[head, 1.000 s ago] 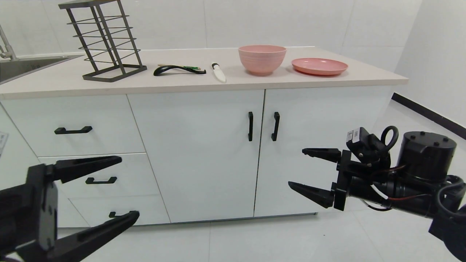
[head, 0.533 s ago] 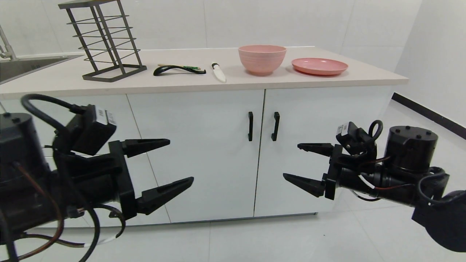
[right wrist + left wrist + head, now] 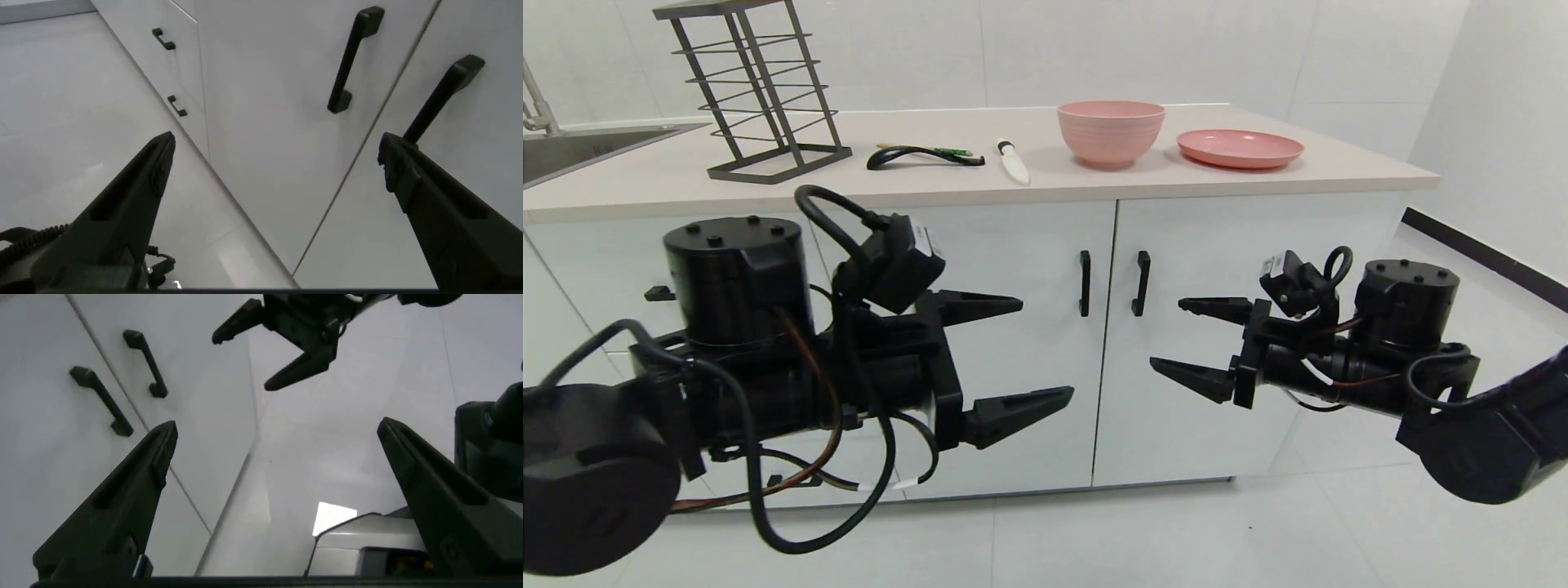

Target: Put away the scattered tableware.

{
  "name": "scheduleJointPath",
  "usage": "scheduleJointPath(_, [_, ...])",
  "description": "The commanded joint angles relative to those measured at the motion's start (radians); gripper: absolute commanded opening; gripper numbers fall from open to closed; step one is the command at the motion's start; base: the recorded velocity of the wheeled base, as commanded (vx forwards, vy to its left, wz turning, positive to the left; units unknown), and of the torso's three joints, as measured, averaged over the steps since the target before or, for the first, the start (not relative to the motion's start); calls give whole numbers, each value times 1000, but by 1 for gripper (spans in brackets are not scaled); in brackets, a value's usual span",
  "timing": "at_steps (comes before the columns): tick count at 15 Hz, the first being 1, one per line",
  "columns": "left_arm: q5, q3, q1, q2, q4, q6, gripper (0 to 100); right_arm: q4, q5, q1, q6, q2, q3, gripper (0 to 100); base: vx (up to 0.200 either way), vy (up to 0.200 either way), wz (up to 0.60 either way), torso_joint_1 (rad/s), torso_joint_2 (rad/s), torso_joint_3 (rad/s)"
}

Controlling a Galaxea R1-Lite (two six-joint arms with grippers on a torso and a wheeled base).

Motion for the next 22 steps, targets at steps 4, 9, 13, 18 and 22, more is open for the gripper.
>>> scheduleJointPath(4, [-2,-143,-36,197,-21,1,100,-8,20,-51,-1,90,-103,100,0,0,0,0,0,0])
scheduleJointPath(9, [-1,-281,-31,292,-42,-7,100,-63,26,-63,0,232,-233,100,0,0,0,0,0,0])
scheduleJointPath(13, [-5,-304,-23,315,-42,-9,100,-81,118,-92,0,348,-362,100,0,0,0,0,0,0])
scheduleJointPath(18, [-11,-370,-33,335,-50,-7,100,-83,138,-92,0,436,-471,100,0,0,0,0,0,0])
scheduleJointPath(22, [-2,-365,-31,337,-51,-5,100,-83,209,-92,5,478,-556,100,0,0,0,0,0,0])
